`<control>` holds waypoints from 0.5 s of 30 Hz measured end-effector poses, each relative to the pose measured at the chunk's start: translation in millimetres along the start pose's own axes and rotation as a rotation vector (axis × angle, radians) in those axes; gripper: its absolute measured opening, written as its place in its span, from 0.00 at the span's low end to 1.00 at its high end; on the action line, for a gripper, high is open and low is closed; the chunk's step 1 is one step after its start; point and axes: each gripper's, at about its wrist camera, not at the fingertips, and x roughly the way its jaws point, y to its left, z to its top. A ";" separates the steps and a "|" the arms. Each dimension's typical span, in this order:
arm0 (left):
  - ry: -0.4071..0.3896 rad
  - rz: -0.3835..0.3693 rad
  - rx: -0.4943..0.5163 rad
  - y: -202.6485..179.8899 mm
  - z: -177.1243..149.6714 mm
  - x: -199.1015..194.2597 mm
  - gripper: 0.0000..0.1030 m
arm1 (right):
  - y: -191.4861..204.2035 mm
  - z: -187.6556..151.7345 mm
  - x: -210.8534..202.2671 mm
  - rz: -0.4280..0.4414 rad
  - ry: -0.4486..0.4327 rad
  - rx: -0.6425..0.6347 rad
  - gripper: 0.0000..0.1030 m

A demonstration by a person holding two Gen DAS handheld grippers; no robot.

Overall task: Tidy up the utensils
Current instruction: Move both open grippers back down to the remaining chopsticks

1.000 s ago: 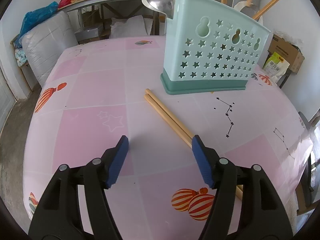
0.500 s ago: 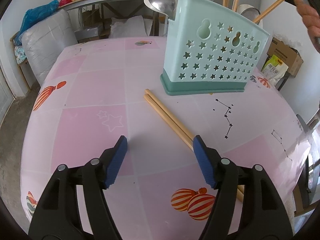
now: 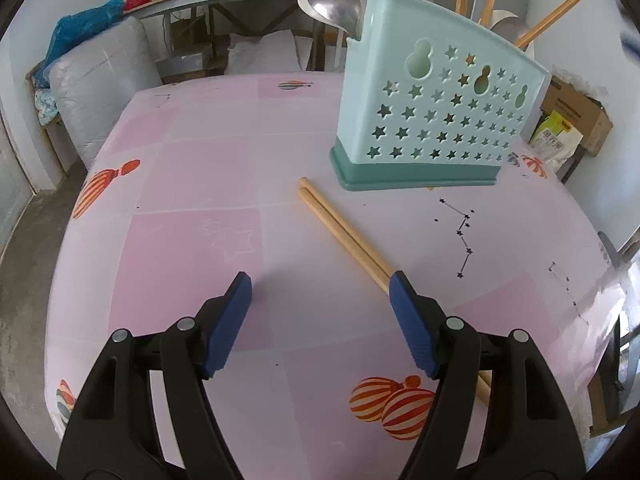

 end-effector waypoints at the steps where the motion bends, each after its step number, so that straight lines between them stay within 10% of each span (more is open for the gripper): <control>1: 0.003 0.009 -0.001 0.3 0.3 0.1 0.66 | 2.8 -17.9 9.7 0.021 0.069 0.000 0.48; 8: 0.006 0.059 -0.025 12.3 -0.5 -2.4 0.66 | 35.0 -132.9 79.6 0.176 0.462 0.055 0.37; 15: -0.002 0.057 -0.038 16.1 -1.4 -2.9 0.66 | 61.3 -150.9 103.4 0.160 0.511 -0.040 0.24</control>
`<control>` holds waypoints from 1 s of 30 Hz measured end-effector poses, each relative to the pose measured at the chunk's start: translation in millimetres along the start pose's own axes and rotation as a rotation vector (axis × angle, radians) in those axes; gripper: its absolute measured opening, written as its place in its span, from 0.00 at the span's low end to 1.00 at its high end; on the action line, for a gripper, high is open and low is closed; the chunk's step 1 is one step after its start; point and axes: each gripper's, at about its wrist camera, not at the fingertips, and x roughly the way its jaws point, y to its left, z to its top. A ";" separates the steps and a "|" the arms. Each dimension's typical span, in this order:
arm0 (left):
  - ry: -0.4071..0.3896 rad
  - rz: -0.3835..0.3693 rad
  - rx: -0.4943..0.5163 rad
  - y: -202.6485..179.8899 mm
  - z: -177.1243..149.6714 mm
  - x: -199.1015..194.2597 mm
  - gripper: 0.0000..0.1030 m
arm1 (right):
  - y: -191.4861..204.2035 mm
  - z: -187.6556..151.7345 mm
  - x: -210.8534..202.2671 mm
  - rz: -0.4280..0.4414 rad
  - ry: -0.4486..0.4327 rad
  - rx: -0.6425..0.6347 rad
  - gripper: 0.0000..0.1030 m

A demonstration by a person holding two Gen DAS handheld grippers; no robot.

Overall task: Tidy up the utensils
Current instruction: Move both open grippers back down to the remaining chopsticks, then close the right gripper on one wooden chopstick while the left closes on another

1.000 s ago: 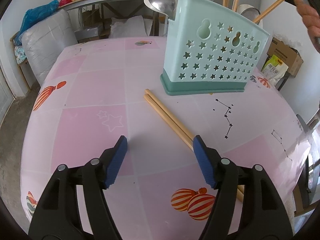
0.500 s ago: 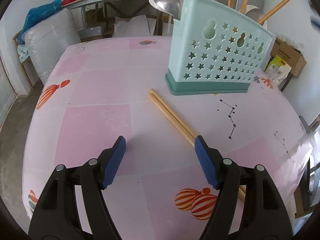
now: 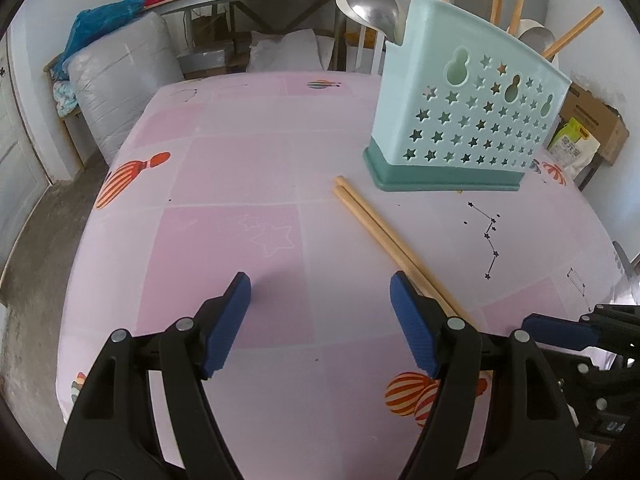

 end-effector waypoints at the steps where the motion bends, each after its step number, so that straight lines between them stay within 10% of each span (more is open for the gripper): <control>1: 0.000 -0.001 -0.001 0.1 0.1 0.3 0.66 | 0.0 0.8 0.6 0.005 0.003 0.001 0.23; 30: 0.012 -0.058 -0.025 -0.3 2.2 -3.3 0.68 | 5.6 1.4 3.0 -0.063 0.039 -0.043 0.06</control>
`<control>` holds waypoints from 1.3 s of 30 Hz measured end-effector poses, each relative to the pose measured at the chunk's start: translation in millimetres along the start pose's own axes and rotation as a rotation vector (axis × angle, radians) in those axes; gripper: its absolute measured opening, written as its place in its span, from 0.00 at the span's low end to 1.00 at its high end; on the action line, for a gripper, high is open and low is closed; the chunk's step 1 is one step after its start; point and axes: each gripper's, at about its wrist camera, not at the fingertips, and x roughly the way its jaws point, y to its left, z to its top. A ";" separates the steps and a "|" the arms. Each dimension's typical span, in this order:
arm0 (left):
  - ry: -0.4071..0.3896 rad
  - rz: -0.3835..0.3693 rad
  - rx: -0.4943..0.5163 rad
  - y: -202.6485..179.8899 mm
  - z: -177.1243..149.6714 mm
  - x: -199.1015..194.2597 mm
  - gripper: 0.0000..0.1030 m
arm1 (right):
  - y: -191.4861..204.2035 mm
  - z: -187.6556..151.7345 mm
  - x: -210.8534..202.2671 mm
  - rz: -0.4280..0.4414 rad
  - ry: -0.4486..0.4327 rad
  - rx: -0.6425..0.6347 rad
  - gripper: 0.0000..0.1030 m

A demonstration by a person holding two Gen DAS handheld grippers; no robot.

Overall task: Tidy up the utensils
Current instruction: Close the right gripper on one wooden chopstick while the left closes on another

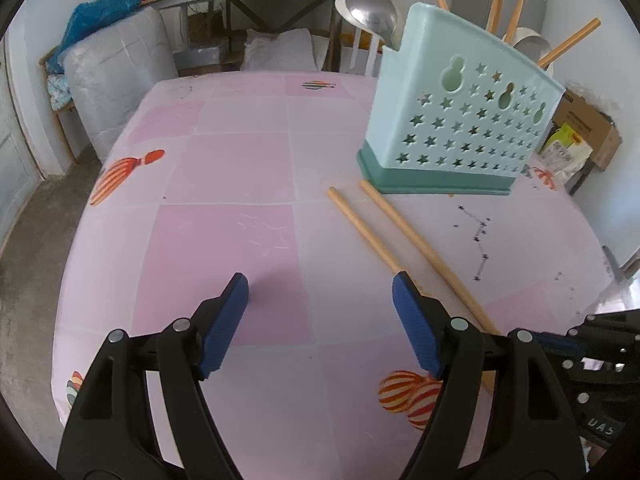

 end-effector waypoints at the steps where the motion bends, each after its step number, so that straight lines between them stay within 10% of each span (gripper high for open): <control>1: 0.004 -0.024 -0.008 -0.6 0.6 -1.4 0.68 | -1.6 -1.7 -1.4 -0.003 0.003 0.005 0.06; 9: 0.045 -0.124 0.093 -41.1 -1.6 -1.8 0.67 | -34.9 -23.4 -22.6 -0.070 0.018 0.129 0.06; 22: 0.084 0.007 0.152 -42.5 0.2 8.3 0.13 | -64.7 -32.9 -30.0 -0.075 -0.008 0.282 0.06; 39: 0.172 -0.076 0.080 -26.4 -22.8 -21.3 0.05 | -78.1 -39.9 -37.6 -0.093 0.002 0.355 0.06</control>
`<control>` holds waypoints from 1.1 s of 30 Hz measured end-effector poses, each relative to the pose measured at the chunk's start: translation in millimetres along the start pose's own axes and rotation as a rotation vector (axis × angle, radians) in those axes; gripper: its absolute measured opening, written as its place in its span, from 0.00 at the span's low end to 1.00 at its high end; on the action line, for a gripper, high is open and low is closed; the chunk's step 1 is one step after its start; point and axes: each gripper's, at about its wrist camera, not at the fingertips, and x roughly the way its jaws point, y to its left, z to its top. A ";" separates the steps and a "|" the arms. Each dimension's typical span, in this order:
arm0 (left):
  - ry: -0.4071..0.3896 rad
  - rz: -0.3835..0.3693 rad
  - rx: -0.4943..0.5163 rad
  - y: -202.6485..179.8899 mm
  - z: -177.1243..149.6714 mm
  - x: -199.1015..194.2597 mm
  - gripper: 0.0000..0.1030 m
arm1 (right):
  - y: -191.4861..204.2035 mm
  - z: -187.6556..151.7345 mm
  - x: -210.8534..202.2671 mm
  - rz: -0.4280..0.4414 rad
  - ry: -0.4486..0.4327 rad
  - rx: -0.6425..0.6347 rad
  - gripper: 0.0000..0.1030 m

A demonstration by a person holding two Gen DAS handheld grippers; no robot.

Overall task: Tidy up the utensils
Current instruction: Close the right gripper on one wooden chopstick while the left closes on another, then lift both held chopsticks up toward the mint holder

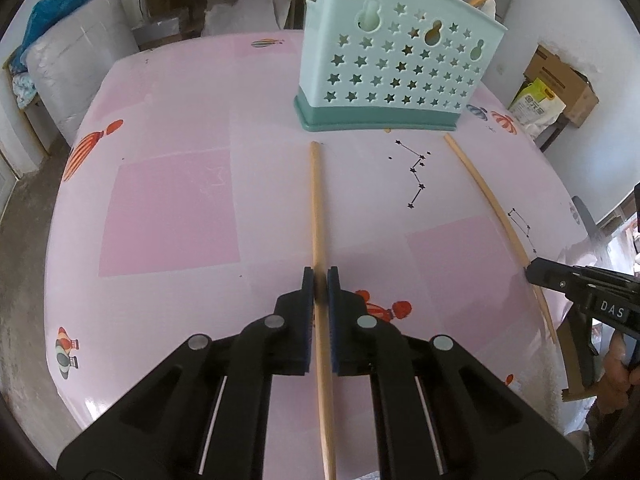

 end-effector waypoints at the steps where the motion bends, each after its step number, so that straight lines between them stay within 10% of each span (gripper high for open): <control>1: 0.004 -0.002 -0.004 0.2 0.9 0.0 0.05 | -1.0 0.7 0.1 0.005 0.002 0.005 0.06; 9: 0.028 -0.028 -0.016 0.4 13.2 5.5 0.25 | -4.3 8.1 2.9 0.036 0.014 0.012 0.08; 21: 0.030 -0.009 -0.002 1.5 43.0 24.0 0.25 | 6.7 41.9 18.9 0.033 -0.004 -0.044 0.23; 33: -0.012 0.007 0.003 0.9 51.9 32.1 0.05 | 6.1 55.9 30.1 -0.007 -0.043 -0.027 0.07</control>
